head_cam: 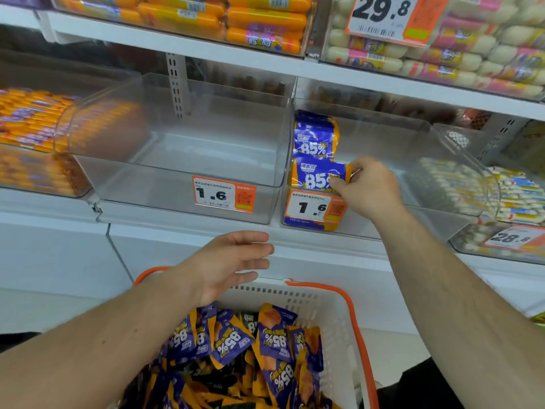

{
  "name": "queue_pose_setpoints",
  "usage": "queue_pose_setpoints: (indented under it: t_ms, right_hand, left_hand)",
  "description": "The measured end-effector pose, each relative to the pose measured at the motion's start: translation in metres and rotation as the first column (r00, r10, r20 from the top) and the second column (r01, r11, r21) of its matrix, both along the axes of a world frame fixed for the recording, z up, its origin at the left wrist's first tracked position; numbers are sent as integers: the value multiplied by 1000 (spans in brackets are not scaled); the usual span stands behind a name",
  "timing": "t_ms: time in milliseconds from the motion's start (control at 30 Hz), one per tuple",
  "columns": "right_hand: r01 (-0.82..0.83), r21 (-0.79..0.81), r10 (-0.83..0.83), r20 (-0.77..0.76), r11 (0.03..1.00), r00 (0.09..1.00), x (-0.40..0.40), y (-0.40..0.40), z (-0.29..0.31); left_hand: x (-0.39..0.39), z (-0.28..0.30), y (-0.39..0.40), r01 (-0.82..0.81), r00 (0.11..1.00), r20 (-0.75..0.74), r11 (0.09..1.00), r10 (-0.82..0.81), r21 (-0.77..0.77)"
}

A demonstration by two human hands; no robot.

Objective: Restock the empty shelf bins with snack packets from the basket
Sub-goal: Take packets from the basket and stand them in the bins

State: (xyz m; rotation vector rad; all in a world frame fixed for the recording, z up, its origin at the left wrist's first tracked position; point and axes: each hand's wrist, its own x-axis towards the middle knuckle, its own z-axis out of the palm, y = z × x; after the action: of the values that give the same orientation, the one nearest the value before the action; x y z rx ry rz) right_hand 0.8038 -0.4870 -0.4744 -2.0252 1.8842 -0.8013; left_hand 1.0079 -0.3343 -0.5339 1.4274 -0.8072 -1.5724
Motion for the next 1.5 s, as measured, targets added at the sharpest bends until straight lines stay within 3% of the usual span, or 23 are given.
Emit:
queue_pose_setpoints:
  t_ms: [67, 133, 200, 267, 333, 400, 500, 600, 700, 800, 967, 1133, 1200, 1333, 1433, 1500]
  right_hand:
    - [49, -305, -56, -16, 951, 998, 3, 11, -5]
    - [-58, -624, 25, -62, 779, 998, 14, 31, -16]
    - [-239, -687, 223, -115, 686, 968, 33, 54, -36]
    - [-403, -485, 407, -102, 776, 908, 51, 73, -66]
    - [-497, -5, 492, -134, 868, 860, 63, 88, -102]
    - [-406, 470, 530, -164, 784, 832, 74, 99, -145]
    - [-151, 859, 312, -10, 489, 950, 86, 120, -206]
    - [-68, 991, -37, 72, 115, 997, 95, 152, -244]
    - [-87, 996, -377, 85, 12, 922, 104, 177, -262]
    - [-63, 998, -583, 67, 27, 809, 112, 184, -274]
    - [-65, 996, -634, 86, 56, 769, 115, 186, -278]
    - [-156, 986, -752, 144, 55, 644, 122, 186, -277]
    - [-148, 984, -735, 172, 99, 655, 126, 187, -274]
    - [-11, 946, -563, 202, 324, 801, 118, 173, -269]
    - [-33, 834, -139, 130, 551, 982, 100, 145, -246]
    - [-179, 713, 147, 107, 678, 983, 87, 124, -218]
  left_hand:
    - [3, -2, 0, 86, 983, 158, 996, -88, 21]
    - [7, -3, 1, 229, 901, 367, 972, -231, 48]
    - [11, -4, 1, 399, 725, 577, 912, -377, 94]
    - [14, -6, 3, 524, 477, 731, 826, -488, 209]
    - [17, -8, 5, 572, 232, 794, 740, -561, 355]
    - [19, -10, 6, 586, 90, 781, 667, -618, 460]
    - [23, -8, 6, 593, 51, 755, 628, -654, 504]
    - [27, -8, 5, 599, 75, 775, 649, -628, 468]
    - [28, -7, 4, 602, 76, 788, 658, -611, 452]
    - [27, -5, 4, 607, 61, 795, 655, -604, 451]
    - [25, -6, 4, 610, 48, 799, 651, -599, 452]
    - [23, -5, 6, 614, 31, 795, 639, -606, 463]
    - [23, -5, 7, 617, 25, 790, 632, -612, 469]
    - [27, -5, 8, 614, 32, 781, 628, -624, 477]
    - [32, -7, 7, 605, 56, 781, 643, -622, 470]
    - [34, -8, 7, 605, 99, 784, 662, -613, 442]
